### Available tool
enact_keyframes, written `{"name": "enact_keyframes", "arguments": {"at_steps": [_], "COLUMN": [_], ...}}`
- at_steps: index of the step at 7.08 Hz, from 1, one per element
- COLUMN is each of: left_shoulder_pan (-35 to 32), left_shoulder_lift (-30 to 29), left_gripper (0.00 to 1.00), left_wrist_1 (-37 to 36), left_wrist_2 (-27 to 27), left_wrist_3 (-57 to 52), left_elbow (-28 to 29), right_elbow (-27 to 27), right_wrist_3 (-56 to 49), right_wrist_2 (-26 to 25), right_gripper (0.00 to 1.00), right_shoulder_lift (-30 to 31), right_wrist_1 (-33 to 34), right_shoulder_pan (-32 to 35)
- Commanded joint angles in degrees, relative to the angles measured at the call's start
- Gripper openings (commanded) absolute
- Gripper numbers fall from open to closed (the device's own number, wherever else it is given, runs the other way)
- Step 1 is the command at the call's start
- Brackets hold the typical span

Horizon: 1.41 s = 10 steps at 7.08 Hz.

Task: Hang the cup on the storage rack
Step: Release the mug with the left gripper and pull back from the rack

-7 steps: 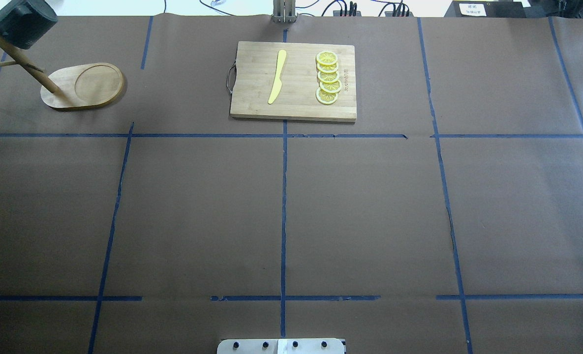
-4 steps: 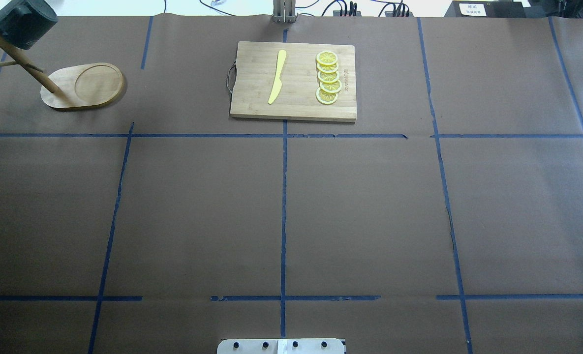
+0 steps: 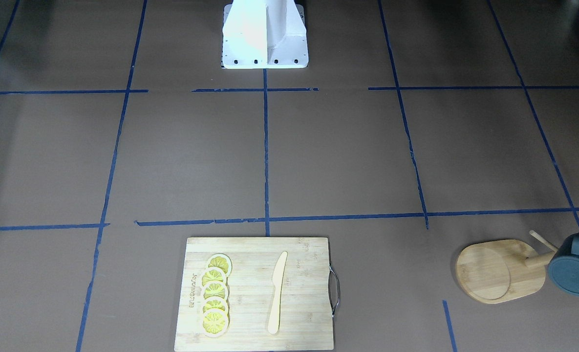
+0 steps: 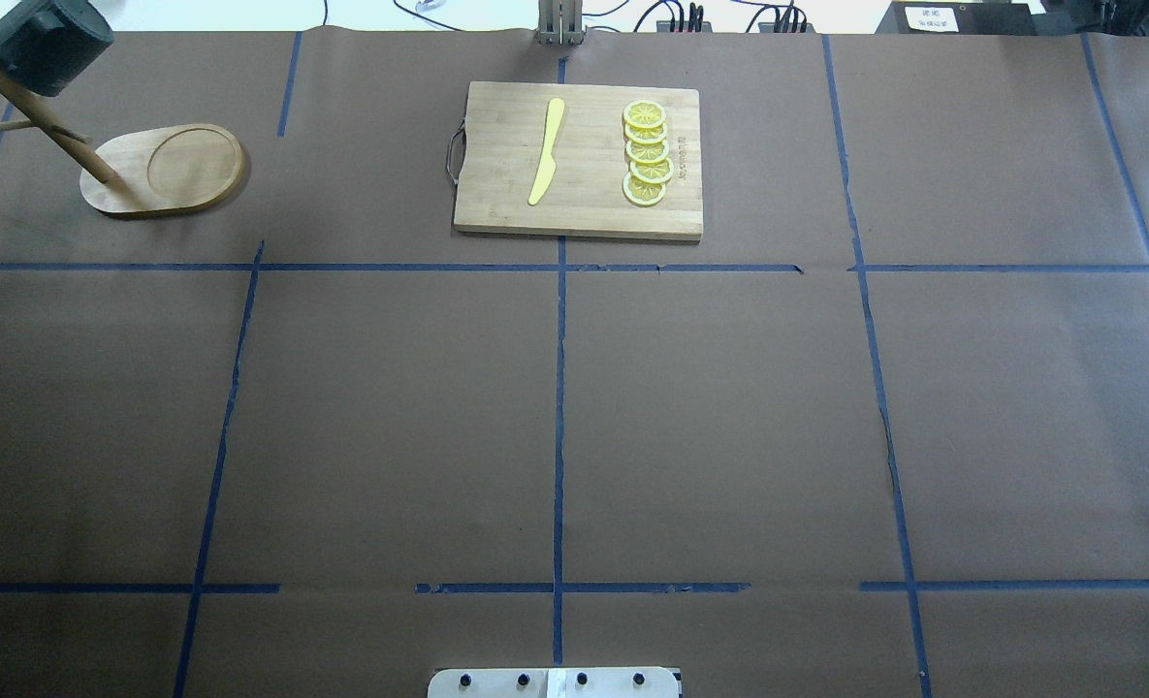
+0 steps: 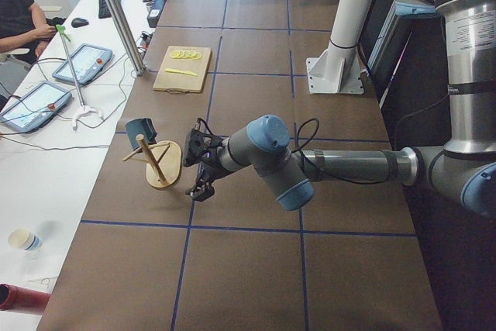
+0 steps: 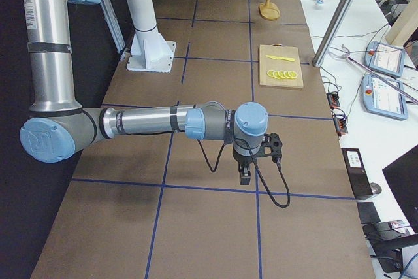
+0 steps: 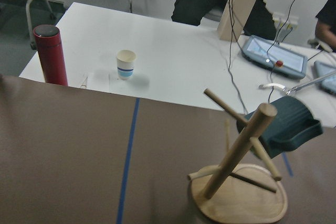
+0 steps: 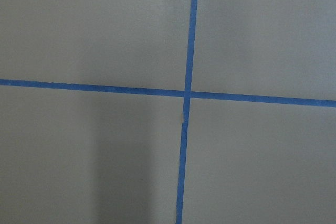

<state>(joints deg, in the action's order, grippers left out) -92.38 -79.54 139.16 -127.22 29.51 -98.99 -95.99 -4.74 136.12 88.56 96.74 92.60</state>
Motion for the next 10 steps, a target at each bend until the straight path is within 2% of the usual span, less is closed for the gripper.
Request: {"name": "enact_keyframes", "arguments": {"at_steps": [1, 2, 3, 4, 6, 8, 10], "left_shoulder_pan": [-1.1, -0.9, -0.8, -0.6, 4.5, 4.7, 4.7], "left_shoulder_lift": [-1.7, -3.8, -4.1, -4.5, -5.5, -7.6, -7.2], "left_gripper": [1.00, 1.00, 1.00, 1.00, 1.00, 1.00, 1.00], "left_wrist_1": [-21.6, -30.6, -37.5, -41.0, -43.9, -43.9, -43.9], "left_wrist_2": [-1.6, -2.0, -4.5, -9.7, -10.4, -10.2, -10.1], "left_wrist_3": [-23.5, -26.0, -30.4, -31.6, -34.3, -34.7, -34.5], "left_elbow": [1.2, 1.3, 1.8, 3.2, 5.0, 7.4, 7.5], "right_elbow": [0.4, 0.5, 0.5, 0.5, 0.7, 0.6, 0.3], "right_wrist_3": [-0.2, -0.5, -0.6, -0.6, -1.5, -2.0, -1.3], "right_wrist_2": [-0.1, 0.0, 0.3, 1.3, 3.8, 3.0, 2.7], "right_gripper": [0.99, 0.99, 1.00, 1.00, 1.00, 1.00, 1.00], "right_shoulder_lift": [0.1, 0.7, 1.3, 1.9, 3.8, 8.4, 8.6], "right_wrist_1": [0.0, 0.0, 0.0, 0.0, 0.2, -0.1, -0.1], "right_shoulder_pan": [0.0, 0.0, 0.0, 0.1, 2.7, 3.8, 3.8]}}
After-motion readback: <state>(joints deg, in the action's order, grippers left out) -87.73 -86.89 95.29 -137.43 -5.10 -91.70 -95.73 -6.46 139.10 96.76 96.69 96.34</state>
